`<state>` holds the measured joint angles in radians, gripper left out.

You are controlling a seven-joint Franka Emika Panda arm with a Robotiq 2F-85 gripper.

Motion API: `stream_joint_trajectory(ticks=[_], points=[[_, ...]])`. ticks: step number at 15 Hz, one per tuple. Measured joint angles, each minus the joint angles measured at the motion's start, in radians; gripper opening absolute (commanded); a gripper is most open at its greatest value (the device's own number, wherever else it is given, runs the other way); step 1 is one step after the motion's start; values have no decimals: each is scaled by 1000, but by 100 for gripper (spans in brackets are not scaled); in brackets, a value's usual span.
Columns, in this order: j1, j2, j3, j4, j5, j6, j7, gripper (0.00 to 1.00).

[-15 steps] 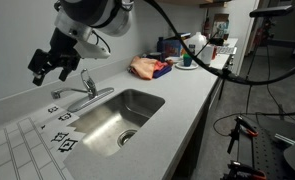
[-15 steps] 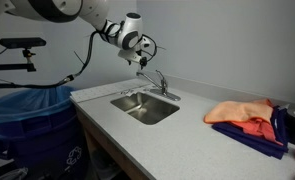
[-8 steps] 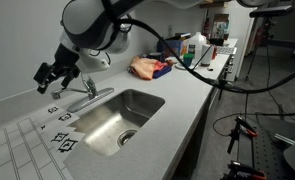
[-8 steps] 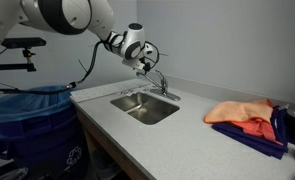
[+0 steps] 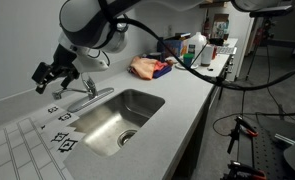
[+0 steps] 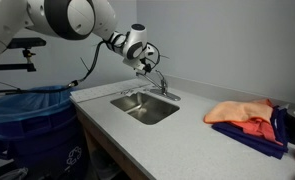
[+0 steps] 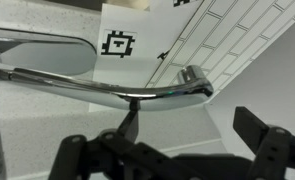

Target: Move the tap to the right

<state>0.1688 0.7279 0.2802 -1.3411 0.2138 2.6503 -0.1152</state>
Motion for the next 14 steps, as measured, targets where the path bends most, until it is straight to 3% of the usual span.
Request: stream_joint_trajectory(ticks=[14], points=[[-21, -22, 0, -5, 62, -101, 53, 100]])
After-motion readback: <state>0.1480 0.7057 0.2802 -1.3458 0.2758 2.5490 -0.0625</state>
